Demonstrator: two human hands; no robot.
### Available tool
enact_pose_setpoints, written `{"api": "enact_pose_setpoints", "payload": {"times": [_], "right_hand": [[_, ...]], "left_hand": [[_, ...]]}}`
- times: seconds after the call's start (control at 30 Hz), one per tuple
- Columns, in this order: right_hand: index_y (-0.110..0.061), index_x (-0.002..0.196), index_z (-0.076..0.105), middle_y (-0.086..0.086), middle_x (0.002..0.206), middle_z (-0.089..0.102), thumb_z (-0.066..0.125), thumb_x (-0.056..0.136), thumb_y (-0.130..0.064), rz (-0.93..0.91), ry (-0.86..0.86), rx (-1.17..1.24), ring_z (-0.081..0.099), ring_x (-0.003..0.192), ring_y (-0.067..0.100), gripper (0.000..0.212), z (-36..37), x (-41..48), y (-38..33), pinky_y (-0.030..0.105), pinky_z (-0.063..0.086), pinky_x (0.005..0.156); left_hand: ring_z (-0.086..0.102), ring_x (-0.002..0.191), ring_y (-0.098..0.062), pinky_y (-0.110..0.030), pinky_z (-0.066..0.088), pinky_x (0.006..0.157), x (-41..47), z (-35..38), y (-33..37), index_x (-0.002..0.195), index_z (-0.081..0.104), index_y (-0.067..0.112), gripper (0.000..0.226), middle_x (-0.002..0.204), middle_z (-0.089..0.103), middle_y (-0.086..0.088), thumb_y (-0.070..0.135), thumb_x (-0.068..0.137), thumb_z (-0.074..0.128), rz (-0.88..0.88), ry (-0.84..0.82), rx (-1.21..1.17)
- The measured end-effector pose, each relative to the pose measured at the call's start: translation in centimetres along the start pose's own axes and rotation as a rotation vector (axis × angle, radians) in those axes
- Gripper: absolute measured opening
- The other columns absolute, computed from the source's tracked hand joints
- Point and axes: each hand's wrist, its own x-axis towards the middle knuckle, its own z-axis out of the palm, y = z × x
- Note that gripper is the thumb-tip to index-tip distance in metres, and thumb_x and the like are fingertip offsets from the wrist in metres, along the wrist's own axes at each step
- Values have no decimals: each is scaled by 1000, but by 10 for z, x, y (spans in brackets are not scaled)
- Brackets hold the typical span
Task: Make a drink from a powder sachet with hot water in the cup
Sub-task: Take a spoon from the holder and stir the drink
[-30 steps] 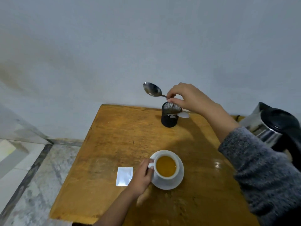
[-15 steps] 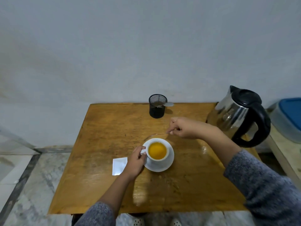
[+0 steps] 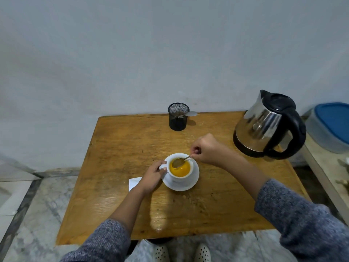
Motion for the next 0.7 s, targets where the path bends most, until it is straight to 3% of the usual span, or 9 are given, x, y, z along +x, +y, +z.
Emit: {"api": "enact_pose_setpoints", "payload": {"times": [0.17, 0.37, 0.5, 0.6, 0.7], "right_hand": [[-2, 78, 73, 12, 76, 72, 68, 80, -10, -22, 109, 206, 67, 71, 22, 10, 16, 6, -8, 34, 54, 63], [-3, 96, 69, 13, 82, 73, 58, 90, -16, 2, -3, 368, 66, 71, 15, 18, 25, 9, -8, 22, 52, 66], [-5, 94, 69, -1, 79, 63, 53, 93, -18, -65, -42, 262, 55, 72, 7, 20, 27, 8, -9, 22, 45, 67], [-5, 92, 68, -11, 75, 52, 50, 94, -16, -123, -44, 172, 45, 69, -1, 22, 28, 7, -9, 15, 36, 65], [-4, 95, 67, -5, 82, 54, 49, 95, -16, -133, -53, 149, 47, 75, 8, 22, 25, 5, -9, 16, 38, 66]], "left_hand": [[54, 90, -19, -35, 41, 80, 5, -6, 3, 87, 65, 35, 15, 100, 61, -2, 25, 82, 56, -36, -6, -22], [52, 84, -22, -36, 40, 69, 5, -10, 3, 86, 66, 37, 16, 94, 59, -4, 26, 80, 57, -63, -35, -39], [53, 89, -18, -32, 41, 79, 4, -8, 6, 87, 63, 30, 24, 95, 60, -1, 9, 89, 53, 1, -45, -29], [53, 92, -19, -32, 41, 81, 5, -8, 4, 88, 63, 29, 23, 100, 59, -4, 8, 89, 53, 3, -37, -22], [53, 94, -20, -33, 41, 83, 7, -9, 3, 88, 62, 32, 24, 104, 59, -5, 10, 88, 53, -2, -26, -15]]}}
